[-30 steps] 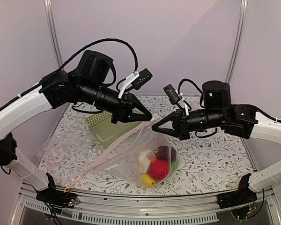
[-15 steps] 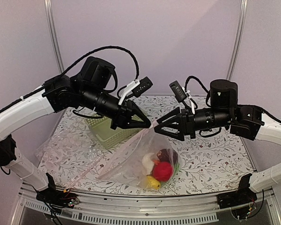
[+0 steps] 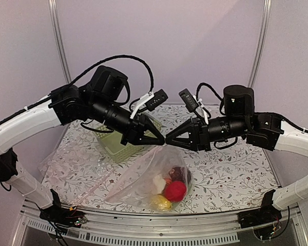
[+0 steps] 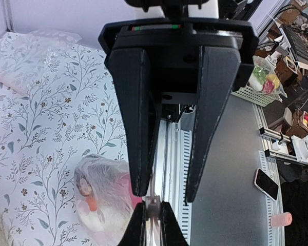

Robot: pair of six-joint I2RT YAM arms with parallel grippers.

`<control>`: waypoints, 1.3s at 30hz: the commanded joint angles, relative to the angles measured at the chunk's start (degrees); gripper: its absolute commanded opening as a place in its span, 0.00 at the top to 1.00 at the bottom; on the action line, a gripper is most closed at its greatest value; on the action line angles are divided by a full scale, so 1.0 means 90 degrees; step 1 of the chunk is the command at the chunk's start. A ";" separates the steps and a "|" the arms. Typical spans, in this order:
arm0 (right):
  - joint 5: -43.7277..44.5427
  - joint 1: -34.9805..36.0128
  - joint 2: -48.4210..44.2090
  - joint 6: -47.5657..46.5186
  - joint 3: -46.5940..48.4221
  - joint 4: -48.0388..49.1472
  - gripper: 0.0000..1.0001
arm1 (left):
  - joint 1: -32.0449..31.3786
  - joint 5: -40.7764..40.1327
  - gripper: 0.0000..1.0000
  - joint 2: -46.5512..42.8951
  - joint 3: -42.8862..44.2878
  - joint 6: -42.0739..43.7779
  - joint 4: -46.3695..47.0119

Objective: Place the food in the zip-top bag and seal the zipper
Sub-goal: Hold the zipper from the zipper food storage bag, then zip the zipper at the center of the board.

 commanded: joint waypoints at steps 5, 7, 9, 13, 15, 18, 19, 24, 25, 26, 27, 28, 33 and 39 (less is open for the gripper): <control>-0.0160 0.0011 0.0108 0.0002 0.0073 0.0009 0.86 | 0.0033 0.0008 1.00 -0.0135 -0.0061 -0.0011 0.0007; -0.0146 0.0009 0.0124 0.0002 0.0060 0.0001 0.92 | 0.0033 -0.0001 1.00 -0.0134 -0.0054 -0.0015 0.0011; -0.0101 0.0010 0.0121 -0.0007 0.0051 -0.0011 0.99 | 0.0033 -0.0013 1.00 -0.0132 -0.0053 -0.0011 0.0000; 0.0163 0.0007 0.0055 -0.0073 -0.0005 -0.0017 1.00 | 0.0041 -0.0068 1.00 -0.0144 -0.0044 0.0018 -0.0073; 0.0402 0.0006 -0.0023 -0.0118 -0.0059 -0.0031 1.00 | 0.0042 -0.0115 1.00 -0.0143 -0.0042 0.0053 -0.0146; 0.0813 0.0005 -0.0224 -0.0206 -0.0140 -0.0097 1.00 | 0.0055 -0.0166 1.00 -0.0168 -0.0074 0.0092 -0.0273; 0.0905 0.0011 -0.0280 -0.0244 -0.0154 -0.0114 1.00 | 0.0058 -0.0167 1.00 -0.0182 -0.0087 0.0103 -0.0316; 0.1166 0.0005 -0.0543 -0.0346 -0.0190 -0.0236 1.00 | 0.0091 -0.0218 1.00 -0.0207 -0.0162 0.0136 -0.0531; 0.1181 0.0003 -0.0568 -0.0364 -0.0189 -0.0260 1.00 | 0.0099 -0.0220 1.00 -0.0217 -0.0181 0.0137 -0.0554; 0.1200 0.0010 -0.0579 -0.0368 -0.0194 -0.0279 1.00 | 0.0097 -0.0226 1.00 -0.0231 -0.0199 0.0150 -0.0583; 0.1220 0.0006 -0.0591 -0.0379 -0.0193 -0.0299 1.00 | 0.0106 -0.0230 1.00 -0.0254 -0.0214 0.0150 -0.0598; 0.1247 0.0003 -0.0597 -0.0387 -0.0186 -0.0335 1.00 | 0.0110 -0.0252 1.00 -0.0273 -0.0225 0.0153 -0.0627; 0.1587 0.0006 -0.0665 -0.0484 -0.0189 -0.0503 1.00 | 0.0146 -0.0340 1.00 -0.0353 -0.0283 0.0208 -0.0792; 0.2417 0.0012 -0.0829 -0.0667 -0.0160 -0.0865 1.00 | 0.0176 -0.0432 1.00 -0.0434 -0.0341 0.0265 -0.1059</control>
